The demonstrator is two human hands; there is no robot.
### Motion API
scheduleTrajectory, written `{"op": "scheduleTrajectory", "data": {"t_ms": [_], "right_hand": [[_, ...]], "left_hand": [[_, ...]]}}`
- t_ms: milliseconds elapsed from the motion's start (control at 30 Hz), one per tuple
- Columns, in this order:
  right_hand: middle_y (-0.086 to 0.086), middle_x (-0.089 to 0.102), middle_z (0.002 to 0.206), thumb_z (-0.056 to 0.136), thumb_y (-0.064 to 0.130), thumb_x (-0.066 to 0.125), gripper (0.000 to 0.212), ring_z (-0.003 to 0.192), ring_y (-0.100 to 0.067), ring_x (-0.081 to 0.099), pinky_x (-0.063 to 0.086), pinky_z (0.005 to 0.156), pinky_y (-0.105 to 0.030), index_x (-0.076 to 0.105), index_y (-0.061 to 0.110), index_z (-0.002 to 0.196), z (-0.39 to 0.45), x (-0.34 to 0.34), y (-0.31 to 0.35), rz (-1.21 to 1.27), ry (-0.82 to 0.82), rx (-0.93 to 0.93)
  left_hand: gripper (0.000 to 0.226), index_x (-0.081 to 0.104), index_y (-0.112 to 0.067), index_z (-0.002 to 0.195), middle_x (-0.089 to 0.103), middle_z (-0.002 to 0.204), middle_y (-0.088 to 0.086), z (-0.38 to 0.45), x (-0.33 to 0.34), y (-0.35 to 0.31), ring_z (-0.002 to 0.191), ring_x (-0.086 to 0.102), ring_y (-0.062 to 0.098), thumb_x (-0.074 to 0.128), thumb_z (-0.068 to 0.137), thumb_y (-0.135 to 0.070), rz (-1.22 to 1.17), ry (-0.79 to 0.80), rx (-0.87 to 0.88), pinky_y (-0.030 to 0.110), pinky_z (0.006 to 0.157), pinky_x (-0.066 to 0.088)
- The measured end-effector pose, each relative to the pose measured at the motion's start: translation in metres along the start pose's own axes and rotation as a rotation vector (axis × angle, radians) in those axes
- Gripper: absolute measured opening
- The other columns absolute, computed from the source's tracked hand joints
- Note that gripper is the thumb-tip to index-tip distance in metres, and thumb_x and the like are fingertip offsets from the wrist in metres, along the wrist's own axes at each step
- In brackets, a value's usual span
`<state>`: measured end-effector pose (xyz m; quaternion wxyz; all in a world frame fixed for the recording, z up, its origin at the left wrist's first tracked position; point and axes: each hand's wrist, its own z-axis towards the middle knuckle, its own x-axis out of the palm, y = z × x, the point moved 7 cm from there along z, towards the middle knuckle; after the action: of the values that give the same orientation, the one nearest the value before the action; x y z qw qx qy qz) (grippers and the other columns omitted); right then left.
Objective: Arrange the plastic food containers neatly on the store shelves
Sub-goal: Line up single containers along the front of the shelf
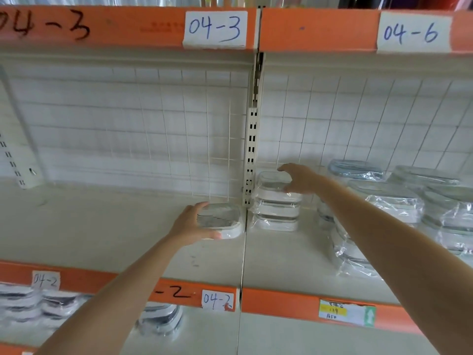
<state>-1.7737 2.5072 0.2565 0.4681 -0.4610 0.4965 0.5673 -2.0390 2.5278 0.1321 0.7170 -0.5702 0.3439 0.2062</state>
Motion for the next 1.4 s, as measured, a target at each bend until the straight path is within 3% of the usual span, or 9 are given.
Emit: {"op": "scheduleTrajectory", "data": {"t_ms": [100,233,367,500,700,867,1067,1300,1400], "right_hand": [[-0.002,0.037,0.149,0.086,0.033,0.065,0.061,0.137,-0.021,0.032,0.022,0.11,-0.03,0.041,0.015,0.139,-0.003,-0.015,0.021,0.143,-0.065,-0.09],[0.007,0.028,0.152,0.074,0.049,0.073,0.088,0.139,-0.014,0.027,0.02,0.103,-0.02,0.028,0.026,0.146,-0.009,-0.021,0.059,0.38,0.042,-0.204],[-0.002,0.032,0.144,0.065,0.047,0.082,0.108,0.132,-0.025,0.034,0.031,0.109,-0.034,0.019,0.02,0.148,-0.011,-0.016,0.072,0.131,0.047,-0.229],[-0.005,0.036,0.136,0.065,0.042,0.083,0.103,0.125,-0.028,0.037,0.034,0.106,-0.039,0.025,0.014,0.146,-0.009,-0.033,0.043,0.074,-0.068,-0.164],[-0.007,0.036,0.141,0.07,0.044,0.078,0.098,0.13,-0.03,0.028,0.03,0.105,-0.042,0.025,0.015,0.147,-0.001,-0.049,-0.013,0.061,-0.091,0.016],[-0.007,0.036,0.144,0.072,0.037,0.079,0.092,0.131,-0.029,0.031,0.031,0.108,-0.042,0.028,0.014,0.145,0.009,-0.045,-0.019,0.103,-0.075,0.005],[0.0,0.026,0.154,0.087,0.036,0.064,0.073,0.141,-0.023,0.022,0.014,0.117,-0.04,0.026,0.023,0.148,0.014,-0.02,-0.023,0.055,0.082,-0.034],[-0.004,0.045,0.141,0.089,0.021,0.062,0.055,0.129,-0.022,0.04,0.023,0.108,-0.031,0.043,0.022,0.14,0.009,-0.025,-0.007,0.054,-0.119,-0.15],[-0.001,0.044,0.144,0.091,0.021,0.06,0.056,0.13,-0.022,0.04,0.027,0.112,-0.039,0.039,0.025,0.143,0.006,-0.019,-0.007,0.007,-0.12,-0.125]], "left_hand": [[0.103,0.037,-0.031,0.139,0.041,0.132,-0.006,0.005,-0.031,-0.019,0.12,0.045,0.017,0.091,0.051,-0.042,-0.128,-0.105,0.013,0.027,0.095,0.039],[0.102,0.036,-0.029,0.138,0.043,0.134,-0.009,0.012,-0.05,-0.077,0.119,0.044,0.01,0.091,0.052,-0.04,-0.15,-0.152,0.164,0.021,0.092,0.037],[0.102,0.035,-0.023,0.136,0.044,0.132,-0.006,0.01,-0.043,-0.129,0.116,0.043,0.01,0.09,0.053,-0.044,-0.067,-0.191,0.314,0.02,0.088,0.037],[0.088,0.035,-0.014,0.135,0.044,0.132,0.002,0.007,-0.031,-0.134,0.116,0.049,0.021,0.082,0.066,-0.044,0.055,-0.213,0.31,0.038,0.093,0.045],[0.05,0.052,-0.017,0.125,0.049,0.124,0.002,0.004,0.004,-0.105,0.117,0.049,0.018,0.069,0.081,-0.033,0.304,0.039,0.275,0.031,0.094,0.041],[0.048,0.052,-0.017,0.126,0.048,0.128,-0.001,0.002,0.022,-0.093,0.12,0.046,0.016,0.067,0.082,-0.03,0.362,0.086,0.277,0.028,0.097,0.038],[0.047,0.051,-0.018,0.127,0.048,0.129,-0.001,0.002,0.032,-0.088,0.121,0.046,0.015,0.064,0.084,-0.031,0.383,0.088,0.276,0.028,0.098,0.038],[0.047,0.05,-0.017,0.129,0.048,0.13,0.0,0.001,0.036,-0.092,0.121,0.047,0.016,0.063,0.086,-0.03,0.397,0.106,0.265,0.03,0.099,0.039],[0.045,0.05,-0.018,0.128,0.048,0.129,0.0,-0.004,0.04,-0.099,0.121,0.048,0.015,0.063,0.087,-0.03,0.392,0.111,0.274,0.031,0.099,0.04]]}}
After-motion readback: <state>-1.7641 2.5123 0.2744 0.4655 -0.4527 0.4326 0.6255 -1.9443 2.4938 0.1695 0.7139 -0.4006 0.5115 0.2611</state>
